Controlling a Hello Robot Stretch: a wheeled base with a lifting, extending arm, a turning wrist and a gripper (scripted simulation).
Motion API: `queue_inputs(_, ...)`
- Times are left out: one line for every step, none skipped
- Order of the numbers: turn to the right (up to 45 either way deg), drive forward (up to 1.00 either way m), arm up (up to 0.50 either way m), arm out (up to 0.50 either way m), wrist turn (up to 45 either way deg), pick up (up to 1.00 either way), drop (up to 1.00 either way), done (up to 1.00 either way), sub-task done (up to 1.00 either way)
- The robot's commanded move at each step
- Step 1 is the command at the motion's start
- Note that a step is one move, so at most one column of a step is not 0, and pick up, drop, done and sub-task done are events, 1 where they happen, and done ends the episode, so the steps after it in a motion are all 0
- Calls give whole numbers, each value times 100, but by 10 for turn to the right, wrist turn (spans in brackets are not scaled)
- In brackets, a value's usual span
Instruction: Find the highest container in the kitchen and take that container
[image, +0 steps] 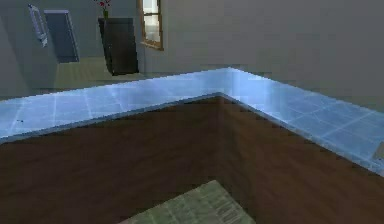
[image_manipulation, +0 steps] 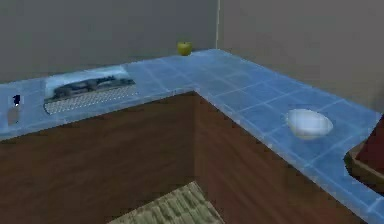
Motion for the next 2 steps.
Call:
queue_inputs(-450, 0, 0, 0, 0, 0, 0, 0, 0)
queue_inputs(-210, 0, 0, 0, 0, 0, 0, 0, 0)
